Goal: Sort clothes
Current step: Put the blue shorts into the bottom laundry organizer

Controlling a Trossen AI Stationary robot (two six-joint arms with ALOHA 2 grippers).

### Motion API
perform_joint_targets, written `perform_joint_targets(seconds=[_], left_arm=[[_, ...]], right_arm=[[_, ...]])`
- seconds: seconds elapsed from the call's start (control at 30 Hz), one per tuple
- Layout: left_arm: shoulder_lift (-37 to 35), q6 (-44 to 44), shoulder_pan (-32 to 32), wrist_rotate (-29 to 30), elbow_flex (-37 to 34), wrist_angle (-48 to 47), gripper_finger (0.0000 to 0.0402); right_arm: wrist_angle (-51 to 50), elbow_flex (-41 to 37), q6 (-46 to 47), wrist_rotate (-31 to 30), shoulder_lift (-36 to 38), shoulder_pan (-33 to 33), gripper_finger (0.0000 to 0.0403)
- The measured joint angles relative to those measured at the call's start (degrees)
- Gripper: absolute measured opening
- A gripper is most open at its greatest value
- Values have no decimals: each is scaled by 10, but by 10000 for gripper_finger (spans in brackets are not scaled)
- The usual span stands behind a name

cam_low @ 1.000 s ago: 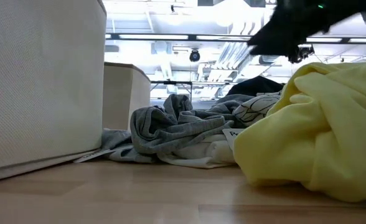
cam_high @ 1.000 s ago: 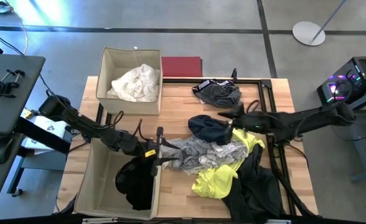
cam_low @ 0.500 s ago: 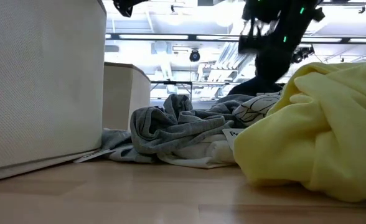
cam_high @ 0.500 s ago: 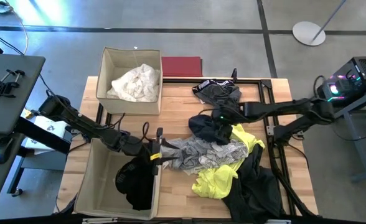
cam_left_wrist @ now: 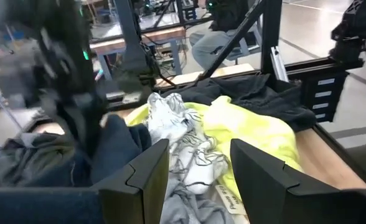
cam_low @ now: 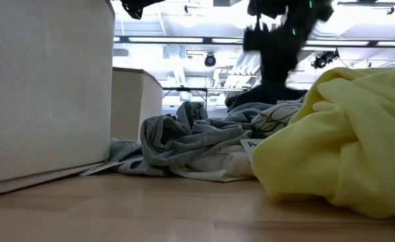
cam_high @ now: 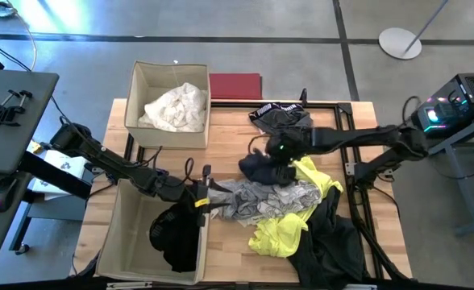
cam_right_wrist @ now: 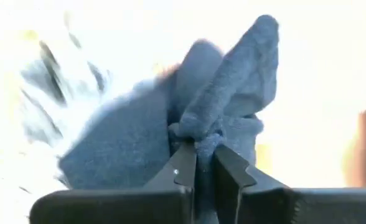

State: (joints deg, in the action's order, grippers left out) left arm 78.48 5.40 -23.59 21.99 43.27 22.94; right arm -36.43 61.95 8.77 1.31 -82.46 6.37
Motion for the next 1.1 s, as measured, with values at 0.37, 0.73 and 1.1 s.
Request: perform_joint_targets(seconds=[0.37, 0.73, 1.1], left_arm=[[1, 25, -8, 112, 0, 21, 160], [1, 254, -10, -14, 0, 224, 160], [62, 312, 1, -106, 0, 254, 169]], right_arm=[[-8, 192, -8, -293, 107, -146, 4], [211, 63, 3, -276, 118, -222, 3], [853, -285, 31, -253, 87, -270, 2]])
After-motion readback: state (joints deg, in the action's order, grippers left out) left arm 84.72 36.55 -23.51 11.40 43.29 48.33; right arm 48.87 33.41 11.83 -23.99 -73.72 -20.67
